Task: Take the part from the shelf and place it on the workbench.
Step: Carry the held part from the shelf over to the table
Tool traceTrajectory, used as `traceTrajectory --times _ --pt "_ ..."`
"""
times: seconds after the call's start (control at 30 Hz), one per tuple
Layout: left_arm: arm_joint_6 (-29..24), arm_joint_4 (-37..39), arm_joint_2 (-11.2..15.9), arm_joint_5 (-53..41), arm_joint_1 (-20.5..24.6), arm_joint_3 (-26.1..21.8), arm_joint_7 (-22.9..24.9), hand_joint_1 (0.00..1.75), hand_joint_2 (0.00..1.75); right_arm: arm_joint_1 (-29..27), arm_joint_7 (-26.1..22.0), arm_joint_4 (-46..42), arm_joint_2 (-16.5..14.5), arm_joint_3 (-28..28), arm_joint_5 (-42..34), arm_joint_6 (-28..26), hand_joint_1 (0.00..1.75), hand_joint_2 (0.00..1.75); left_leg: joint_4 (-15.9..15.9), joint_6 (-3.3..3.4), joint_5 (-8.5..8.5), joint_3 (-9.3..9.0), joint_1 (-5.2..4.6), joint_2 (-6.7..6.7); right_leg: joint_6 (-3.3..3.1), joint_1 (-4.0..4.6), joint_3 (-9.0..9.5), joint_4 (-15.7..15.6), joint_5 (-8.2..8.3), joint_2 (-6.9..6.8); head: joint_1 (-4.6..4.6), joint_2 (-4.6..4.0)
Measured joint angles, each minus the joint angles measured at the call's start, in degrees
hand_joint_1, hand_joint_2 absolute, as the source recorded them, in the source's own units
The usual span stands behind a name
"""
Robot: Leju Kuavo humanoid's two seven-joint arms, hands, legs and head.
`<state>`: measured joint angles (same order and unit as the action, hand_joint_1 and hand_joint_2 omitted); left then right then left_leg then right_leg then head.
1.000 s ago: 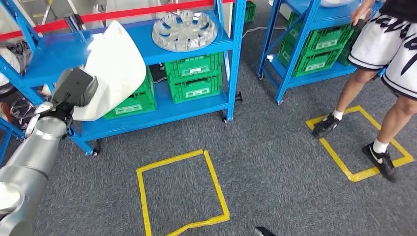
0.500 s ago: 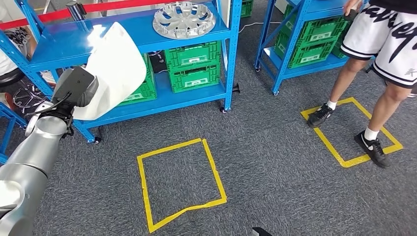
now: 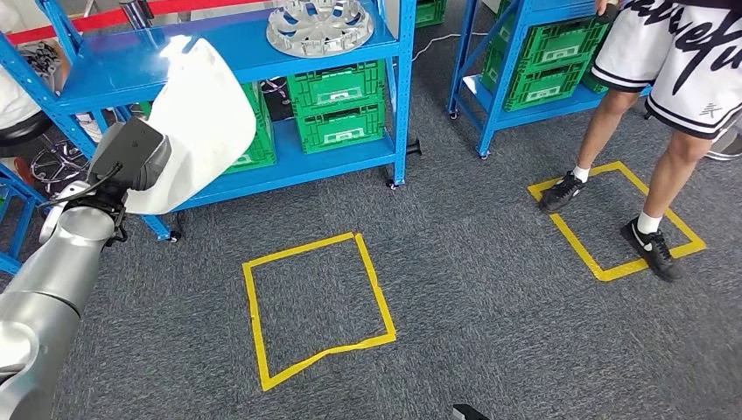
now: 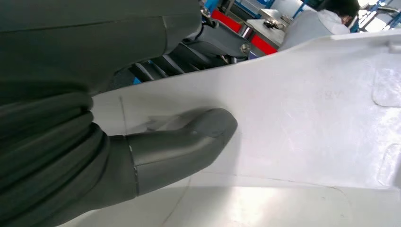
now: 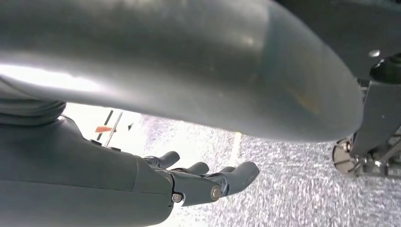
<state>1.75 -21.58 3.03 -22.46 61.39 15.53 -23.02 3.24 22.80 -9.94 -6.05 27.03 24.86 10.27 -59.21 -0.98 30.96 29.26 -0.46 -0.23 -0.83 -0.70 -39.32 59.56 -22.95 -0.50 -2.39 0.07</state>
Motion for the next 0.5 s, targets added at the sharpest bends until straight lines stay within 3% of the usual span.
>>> traceTrajectory --times 0.07,0.1,0.13,0.17,0.23,0.27,0.3,0.33,0.4,0.47,0.5 --pt "0.09 -0.04 -0.27 -0.01 0.06 0.37 -0.01 1.75 1.75 -0.08 -0.50 0.00 -0.03 0.03 -0.26 0.01 0.00 0.00 1.79 0.59 -0.57 -0.24 -0.30 0.04 0.76 -0.22 -0.28 -0.84 1.33 0.01 -0.02 0.00" --pt "0.15 -0.01 -0.49 -0.01 0.06 0.58 0.06 1.75 1.75 -0.17 -0.79 0.00 -0.05 0.04 -0.29 0.02 0.00 0.00 2.22 0.99 -1.36 0.09 -0.28 0.16 1.10 -0.28 -0.49 -0.91 1.19 0.09 -0.02 0.00" --pt "0.20 0.01 -0.72 -0.01 0.05 0.76 0.13 1.75 1.75 -0.26 -0.94 0.00 -0.08 0.04 -0.30 0.02 0.00 0.00 2.62 1.45 -2.08 0.52 -0.15 0.30 1.40 -0.27 -0.95 -0.09 -0.02 0.20 -0.09 0.01" --pt "0.23 0.01 -0.98 -0.01 0.05 0.90 0.19 1.75 1.75 -0.32 -0.96 0.00 -0.09 0.05 -0.30 0.01 0.00 0.00 2.86 1.87 -2.82 1.12 0.03 0.44 1.61 -0.23 -1.70 1.92 -2.24 0.30 -0.18 0.01" --pt "0.31 0.03 -1.46 -0.01 0.07 1.15 0.32 1.75 1.75 -0.34 -0.86 0.00 -0.09 0.10 -0.36 -0.02 0.00 0.00 2.60 2.38 -4.01 2.79 0.03 0.56 1.91 -0.26 -3.61 9.03 -7.72 0.41 -0.30 0.01" --pt "0.38 0.08 -1.79 -0.01 0.07 1.28 0.43 1.75 1.75 -0.31 -0.85 0.00 -0.09 0.17 -0.41 -0.03 0.00 0.00 2.33 2.46 -4.53 3.71 0.03 0.55 2.06 -0.28 -4.29 12.61 -9.30 0.41 -0.31 0.01" --pt "0.47 0.13 -2.09 -0.01 0.07 1.40 0.56 1.75 1.75 -0.28 -0.85 0.00 -0.09 0.29 -0.45 -0.04 0.00 0.00 1.99 2.44 -5.00 4.66 0.06 0.54 2.18 -0.30 -4.31 14.90 -9.63 0.41 -0.31 0.01" --pt "0.56 0.18 -2.36 -0.01 0.06 1.54 0.67 1.75 1.75 -0.23 -0.86 0.00 -0.09 0.45 -0.48 -0.04 0.00 0.00 1.58 2.33 -5.42 5.62 0.12 0.53 2.28 -0.32 -3.42 15.28 -8.86 0.41 -0.32 0.01" --pt "0.65 0.21 -2.66 -0.01 0.11 1.75 0.83 1.75 1.75 -0.15 -0.85 0.00 -0.09 0.80 -0.55 -0.05 0.00 0.00 0.59 1.90 -6.07 7.34 0.29 0.53 2.37 -0.37 1.05 10.38 -6.47 0.39 -0.33 0.01" --pt "0.65 0.15 -2.77 -0.01 0.31 1.85 0.92 1.75 1.75 -0.11 -0.86 0.00 -0.10 1.01 -0.69 -0.07 0.00 0.00 -0.35 1.29 -6.59 8.73 0.22 0.58 2.09 -0.26 5.69 3.61 -6.67 0.48 -0.34 0.01" --pt "0.65 0.14 -2.83 -0.01 0.43 1.90 0.99 1.75 1.75 -0.12 -0.89 0.00 -0.10 1.05 -0.77 -0.08 0.00 0.00 -0.63 0.99 -6.92 9.16 0.14 0.60 1.78 -0.18 6.78 1.66 -7.25 0.57 -0.32 0.01"
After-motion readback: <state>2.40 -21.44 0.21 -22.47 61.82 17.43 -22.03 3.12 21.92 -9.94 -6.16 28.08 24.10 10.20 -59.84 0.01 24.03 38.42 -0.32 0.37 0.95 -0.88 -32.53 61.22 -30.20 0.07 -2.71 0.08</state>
